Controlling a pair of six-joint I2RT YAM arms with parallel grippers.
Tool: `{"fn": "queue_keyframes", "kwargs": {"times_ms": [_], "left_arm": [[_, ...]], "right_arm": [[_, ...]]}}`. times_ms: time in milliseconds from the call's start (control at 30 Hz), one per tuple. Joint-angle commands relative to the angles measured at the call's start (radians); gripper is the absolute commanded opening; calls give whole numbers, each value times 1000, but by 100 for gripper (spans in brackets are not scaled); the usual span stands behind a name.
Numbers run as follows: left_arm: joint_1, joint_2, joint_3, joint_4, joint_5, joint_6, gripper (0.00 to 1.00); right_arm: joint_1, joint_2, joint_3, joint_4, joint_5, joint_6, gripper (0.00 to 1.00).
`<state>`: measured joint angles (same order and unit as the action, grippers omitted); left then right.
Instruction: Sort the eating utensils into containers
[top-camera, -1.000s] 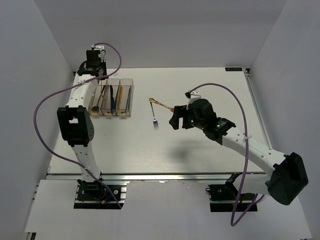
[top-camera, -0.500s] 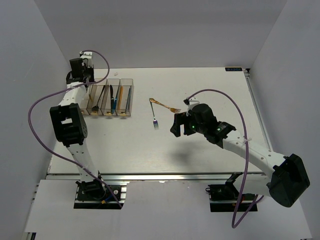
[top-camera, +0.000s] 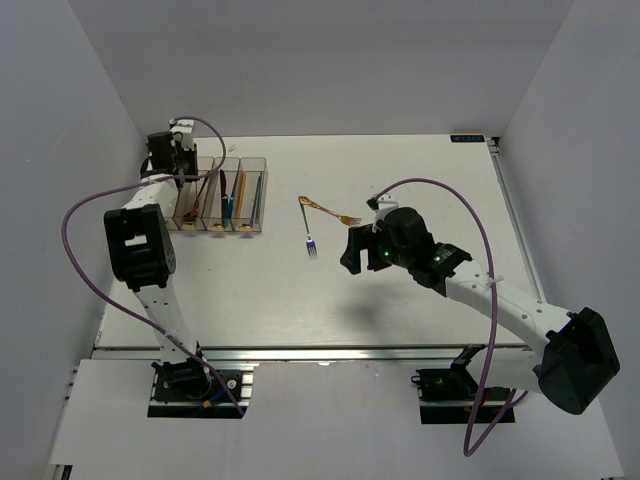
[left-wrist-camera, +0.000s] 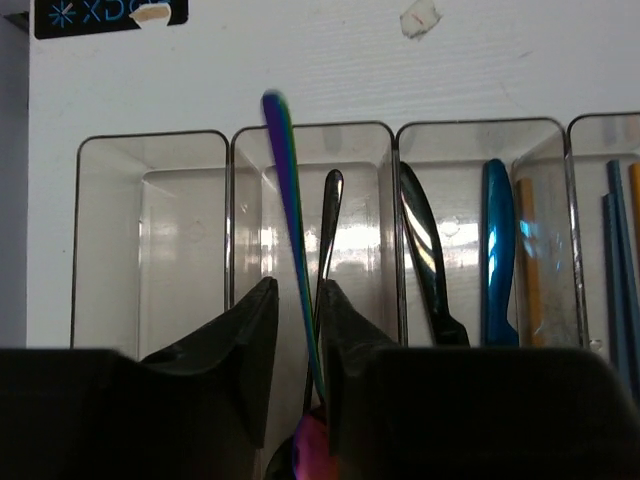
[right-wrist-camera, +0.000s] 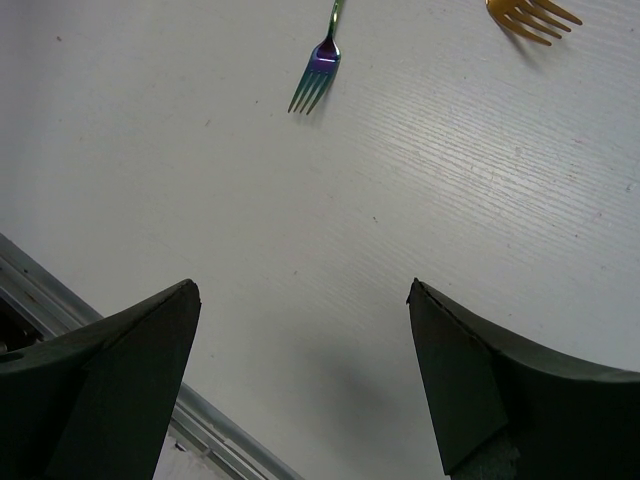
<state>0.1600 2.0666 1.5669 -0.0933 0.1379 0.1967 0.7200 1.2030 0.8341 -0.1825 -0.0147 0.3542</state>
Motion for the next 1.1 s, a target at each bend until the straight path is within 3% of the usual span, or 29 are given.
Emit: {"fn": "queue_keyframes", "kwargs": {"times_ms": [0,133,167,233,300,533,700,933,1067], "left_arm": [[4,-51,-30,47,9,0,37],[3,-120,-67,85,-26,-25,58],[3,-158,-83,89,-71,-57,69],[3,-206,-93,135,-121,-98,80],[3,-287,-94,136,-188,-176,98],[3,-442,4,-104,-274,-361,98],[3,-575,-34,-258,-313,-518,98],[3,-938,-437,-292,-346,-651,98],[3,-1083,-640,-235,-345,-635,98]], "right_arm": [[-4,-13,17,25,-13,-18,89],[-4,-11,20,26,-5,-21,89],[-4,-8,22,32,-4,-23,89],[-4,13,36,31,10,-26,89],[-4,59,56,29,40,-31,89],[-1,266,212,-11,90,-20,89],[10,430,318,-15,146,-20,86],[41,722,611,-106,197,-46,63],[70,898,790,-176,258,-64,63]]}}
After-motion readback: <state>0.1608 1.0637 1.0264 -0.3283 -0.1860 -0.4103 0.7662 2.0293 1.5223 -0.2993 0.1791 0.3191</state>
